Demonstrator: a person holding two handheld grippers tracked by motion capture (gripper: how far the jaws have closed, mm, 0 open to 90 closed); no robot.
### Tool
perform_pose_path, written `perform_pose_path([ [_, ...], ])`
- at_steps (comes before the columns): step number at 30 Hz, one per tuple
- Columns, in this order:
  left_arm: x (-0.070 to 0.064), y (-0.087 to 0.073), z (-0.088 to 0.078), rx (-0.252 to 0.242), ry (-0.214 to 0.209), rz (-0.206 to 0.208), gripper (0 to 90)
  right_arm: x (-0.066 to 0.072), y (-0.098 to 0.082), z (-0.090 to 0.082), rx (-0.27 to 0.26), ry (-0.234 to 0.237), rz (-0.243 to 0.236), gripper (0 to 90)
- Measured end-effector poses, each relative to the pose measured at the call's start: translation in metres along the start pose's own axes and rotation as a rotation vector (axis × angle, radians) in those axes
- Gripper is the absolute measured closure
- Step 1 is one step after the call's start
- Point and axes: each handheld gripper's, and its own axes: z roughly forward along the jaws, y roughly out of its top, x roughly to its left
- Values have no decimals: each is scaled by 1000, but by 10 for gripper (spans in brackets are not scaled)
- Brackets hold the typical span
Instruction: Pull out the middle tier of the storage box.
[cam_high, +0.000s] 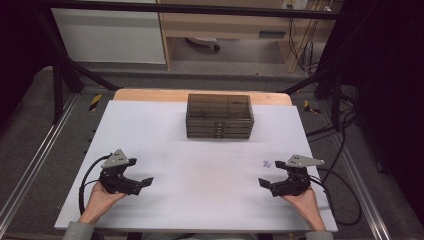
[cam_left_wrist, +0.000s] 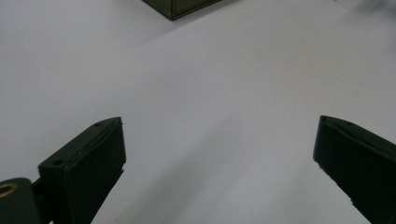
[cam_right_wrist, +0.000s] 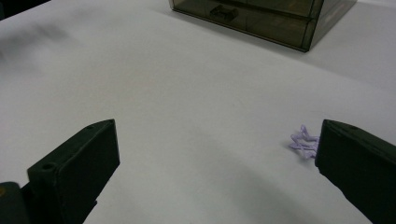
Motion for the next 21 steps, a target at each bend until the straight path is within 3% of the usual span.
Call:
perform_pose_path([
  [21, 1, 1, 0, -3, 7, -3, 22, 0, 0, 1, -1, 0, -4, 5],
])
